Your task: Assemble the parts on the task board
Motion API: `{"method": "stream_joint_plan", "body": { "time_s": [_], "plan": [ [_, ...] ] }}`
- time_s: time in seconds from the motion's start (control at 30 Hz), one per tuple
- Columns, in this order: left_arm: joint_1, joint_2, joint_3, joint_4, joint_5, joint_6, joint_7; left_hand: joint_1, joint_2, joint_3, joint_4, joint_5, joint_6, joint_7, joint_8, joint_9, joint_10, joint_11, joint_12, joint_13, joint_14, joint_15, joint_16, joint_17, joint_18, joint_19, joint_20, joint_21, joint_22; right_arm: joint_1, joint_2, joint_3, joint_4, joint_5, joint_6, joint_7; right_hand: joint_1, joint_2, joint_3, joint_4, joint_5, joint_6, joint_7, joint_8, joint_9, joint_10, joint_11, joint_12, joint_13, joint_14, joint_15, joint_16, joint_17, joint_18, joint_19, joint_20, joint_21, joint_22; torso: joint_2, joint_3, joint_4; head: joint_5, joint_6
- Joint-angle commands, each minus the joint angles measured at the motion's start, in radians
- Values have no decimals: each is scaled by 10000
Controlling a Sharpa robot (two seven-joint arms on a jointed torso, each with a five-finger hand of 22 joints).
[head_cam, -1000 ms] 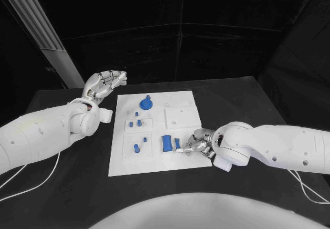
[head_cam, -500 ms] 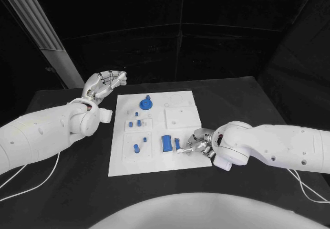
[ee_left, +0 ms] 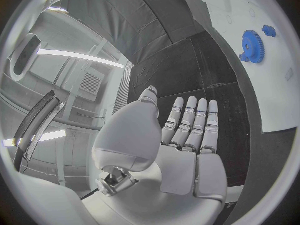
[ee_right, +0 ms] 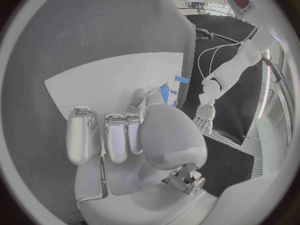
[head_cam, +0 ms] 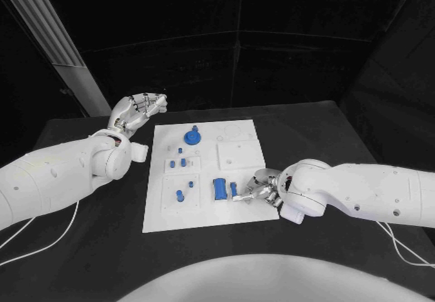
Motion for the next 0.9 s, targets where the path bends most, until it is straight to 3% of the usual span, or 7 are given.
{"method": "stream_joint_plan", "body": {
  "time_s": [0.03,0.27,0.43,0.9],
  "plan": [
    [13,1,4,8,11,97,1570,33,85,-68,-19,59,-34,862,35,-12,-41,2,36,-13,-85,-19,35,-12,-207,-67,2,-48,-12,12,26,1,-73,-30,4,-14,420,514,68,-36,100,-94,-9,-45,35,1058,-102,-49,2557,1076,-63,55,2633,76,684,-73,43,2330,6,1,-1,6,1],
    [13,1,4,8,11,94,1566,33,85,-68,-19,59,-34,862,35,-12,-41,2,36,-13,-85,-19,35,-12,-207,-67,2,-48,-12,12,41,1,-92,-30,75,-27,678,466,79,-145,265,-122,-14,-88,109,1058,-109,-49,2557,1076,-64,55,2633,75,686,-74,49,2332,6,1,-7,7,1],
    [13,7,4,3,11,97,1563,33,85,-68,-19,59,-34,862,35,-12,-41,2,36,-13,-85,-19,35,-12,-207,-67,2,-48,-12,12,37,1,-78,-37,125,-40,1323,294,216,-610,476,-152,-41,-170,191,1058,-130,-49,2557,1076,-75,55,2633,73,688,-83,58,2335,4,3,-8,-4,1],
    [13,-3,4,-1,11,100,1551,55,114,-85,-19,66,-55,865,62,-15,-64,5,63,-15,-95,-17,66,-59,-208,-76,2,-45,-19,12,19,1,-20,-58,128,51,1702,134,315,-955,458,-134,-33,-261,248,1058,-124,-49,2557,1076,-67,55,2633,70,691,-79,67,2338,5,0,-5,-6,1]
  ]
}}
